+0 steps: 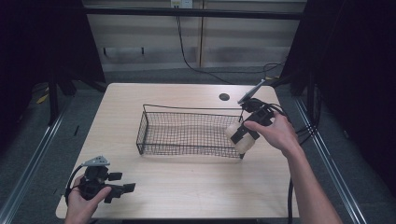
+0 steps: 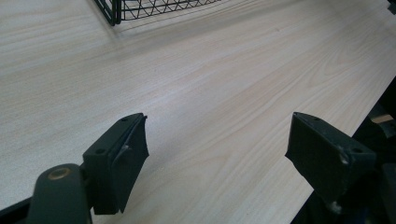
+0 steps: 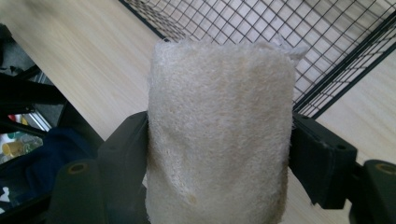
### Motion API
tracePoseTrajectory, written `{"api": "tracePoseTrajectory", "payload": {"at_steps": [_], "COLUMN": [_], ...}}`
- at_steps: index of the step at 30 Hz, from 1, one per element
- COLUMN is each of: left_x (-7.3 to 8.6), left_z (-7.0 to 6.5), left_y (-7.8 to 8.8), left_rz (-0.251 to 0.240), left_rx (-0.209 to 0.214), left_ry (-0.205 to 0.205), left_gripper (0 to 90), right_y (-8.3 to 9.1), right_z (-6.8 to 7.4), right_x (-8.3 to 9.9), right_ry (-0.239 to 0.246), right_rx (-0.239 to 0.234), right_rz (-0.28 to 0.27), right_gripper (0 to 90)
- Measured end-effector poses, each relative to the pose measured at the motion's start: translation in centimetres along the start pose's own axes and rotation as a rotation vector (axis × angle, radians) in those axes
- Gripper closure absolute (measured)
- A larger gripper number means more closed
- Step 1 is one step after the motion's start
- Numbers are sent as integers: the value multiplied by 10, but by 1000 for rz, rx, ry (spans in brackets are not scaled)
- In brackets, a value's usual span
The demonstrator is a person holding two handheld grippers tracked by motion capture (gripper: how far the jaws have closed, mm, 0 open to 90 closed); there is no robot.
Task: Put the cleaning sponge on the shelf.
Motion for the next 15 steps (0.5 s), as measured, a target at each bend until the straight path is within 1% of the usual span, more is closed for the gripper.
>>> {"api": "tracePoseTrajectory", "payload": {"at_steps": [6, 14, 15], "left_x": [0, 0, 0], "left_z": [0, 0, 0], "left_y": [0, 0, 0], "left_rz": [-2, 4, 4], "left_rx": [3, 6, 6], "left_ry": [-1, -4, -4], "left_gripper": [200, 200, 200], "right_y": [-6, -13, -13], "right_z": [0, -1, -1], "right_x": [-12, -21, -22], "right_ry": [-24, -67, -70], "right_rx": [1, 8, 16], "right_rz": [3, 1, 2], "right_gripper": [262, 261, 261]}}
Point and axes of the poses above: each handheld gripper's, and its own axes: y roughly backward along the jaws, x roughly out of its underside, z roughly to its left, the point moved 4 cm from there along -y, roughly forward along the jaws, and after that the axes turned 6 degrees about -y, right-handed, at the moved point
